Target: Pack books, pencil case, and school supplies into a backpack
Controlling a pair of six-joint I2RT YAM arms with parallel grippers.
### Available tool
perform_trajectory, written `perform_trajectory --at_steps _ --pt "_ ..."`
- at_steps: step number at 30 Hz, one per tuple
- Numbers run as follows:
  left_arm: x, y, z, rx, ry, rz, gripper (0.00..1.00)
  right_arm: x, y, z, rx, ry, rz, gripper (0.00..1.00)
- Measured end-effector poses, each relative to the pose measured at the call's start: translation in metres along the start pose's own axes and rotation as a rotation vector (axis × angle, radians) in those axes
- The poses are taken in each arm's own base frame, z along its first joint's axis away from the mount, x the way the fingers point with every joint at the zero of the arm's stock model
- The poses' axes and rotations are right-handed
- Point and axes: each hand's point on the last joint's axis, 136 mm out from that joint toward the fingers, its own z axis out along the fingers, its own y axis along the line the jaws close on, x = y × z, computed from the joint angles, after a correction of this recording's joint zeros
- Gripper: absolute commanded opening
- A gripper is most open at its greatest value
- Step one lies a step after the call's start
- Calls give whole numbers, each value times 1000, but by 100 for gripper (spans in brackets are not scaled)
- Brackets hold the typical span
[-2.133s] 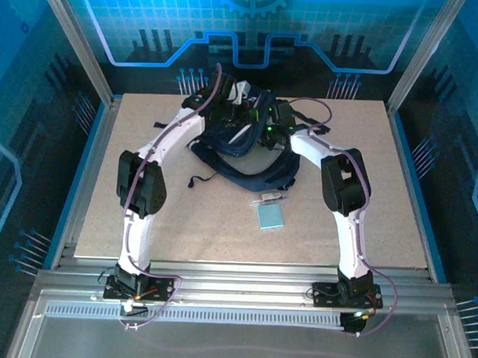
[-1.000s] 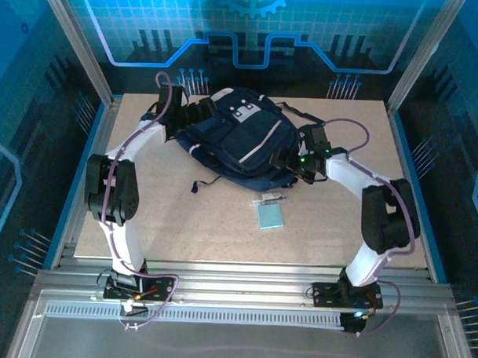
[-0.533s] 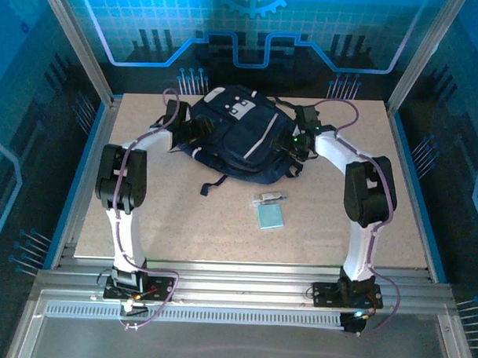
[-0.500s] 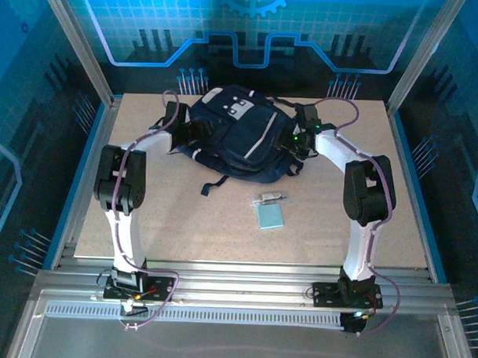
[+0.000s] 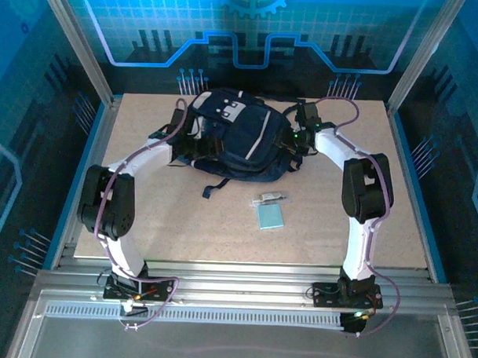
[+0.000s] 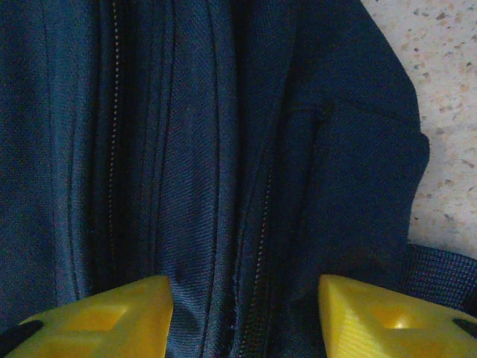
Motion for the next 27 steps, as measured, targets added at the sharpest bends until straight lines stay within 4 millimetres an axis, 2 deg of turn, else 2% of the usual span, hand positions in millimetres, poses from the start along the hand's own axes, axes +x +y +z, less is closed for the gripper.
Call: perform_trajectory --at_steps 2,8,11,20,23,27 --pt "7 -4 1 -7 19 23 73 0 0 0 -1 1 0 56" --pt "8 19 1 -112 12 -5 84 1 2 0 -12 4 -4 60" --pt "7 26 5 -138 6 -14 84 1 3 0 -17 7 -5 60" --pt "12 36 36 -147 58 -84 85 1 4 0 -24 7 -6 61" --pt "15 34 41 -125 71 -107 84 1 5 0 -27 7 -6 62" --pt "11 22 51 -48 83 -125 83 0 5 0 -27 5 -6 62"
